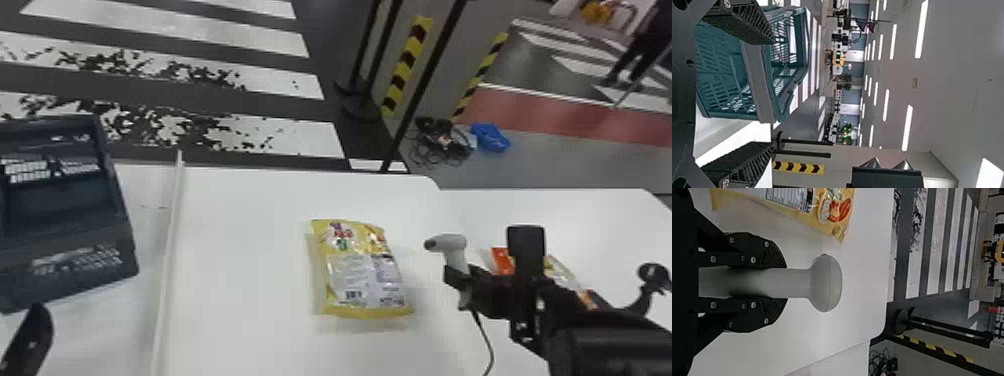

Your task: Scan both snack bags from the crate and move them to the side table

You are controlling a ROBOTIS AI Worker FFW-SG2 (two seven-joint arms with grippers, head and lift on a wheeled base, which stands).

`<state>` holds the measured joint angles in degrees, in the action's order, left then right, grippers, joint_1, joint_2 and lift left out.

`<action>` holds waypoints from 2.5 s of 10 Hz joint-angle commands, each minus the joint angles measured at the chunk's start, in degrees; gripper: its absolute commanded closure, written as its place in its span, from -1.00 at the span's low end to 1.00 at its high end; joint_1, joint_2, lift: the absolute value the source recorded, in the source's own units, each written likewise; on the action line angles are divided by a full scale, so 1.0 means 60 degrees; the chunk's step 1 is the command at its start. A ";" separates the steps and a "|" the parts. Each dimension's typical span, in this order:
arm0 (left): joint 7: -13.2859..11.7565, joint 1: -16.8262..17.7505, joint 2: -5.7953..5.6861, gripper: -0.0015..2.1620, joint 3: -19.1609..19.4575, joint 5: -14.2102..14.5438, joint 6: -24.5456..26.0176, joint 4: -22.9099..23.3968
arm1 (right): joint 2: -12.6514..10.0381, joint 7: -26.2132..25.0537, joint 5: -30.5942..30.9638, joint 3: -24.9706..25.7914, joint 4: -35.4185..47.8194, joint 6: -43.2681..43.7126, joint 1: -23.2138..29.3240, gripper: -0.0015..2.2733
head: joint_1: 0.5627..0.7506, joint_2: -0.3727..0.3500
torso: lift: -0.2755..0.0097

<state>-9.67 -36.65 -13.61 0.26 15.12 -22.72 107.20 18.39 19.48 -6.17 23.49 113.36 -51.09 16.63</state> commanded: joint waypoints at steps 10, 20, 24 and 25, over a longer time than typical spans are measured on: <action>0.0000 0.0029 0.0027 -0.92 -0.0058 0.0015 0.0000 -0.0112 | -0.1806 -0.0639 0.1028 -0.1776 0.5116 -0.4253 0.1975 0.97 | 0.41 -0.41 | 0.24; -0.0015 0.0088 0.0013 -0.92 -0.0117 0.0030 -0.0029 -0.0229 | -0.1952 -0.1020 0.2244 -0.3651 0.4647 -0.4487 0.1345 0.97 | 0.41 -0.08 | 0.24; -0.0015 0.0088 0.0027 -0.92 -0.0117 0.0030 0.0000 -0.0244 | -0.1909 -0.1005 0.2229 -0.3608 0.4603 -0.4487 0.1272 0.97 | 0.41 -0.06 | 0.24; -0.0015 0.0088 0.0027 -0.92 -0.0117 0.0030 0.0000 -0.0244 | -0.1879 -0.1005 0.2229 -0.3534 0.4632 -0.4487 0.1272 0.97 | 0.41 -0.07 | 0.24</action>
<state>-9.75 -36.12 -13.45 -0.44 15.29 -22.72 105.73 7.05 13.45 7.20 2.07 141.03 -78.01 24.26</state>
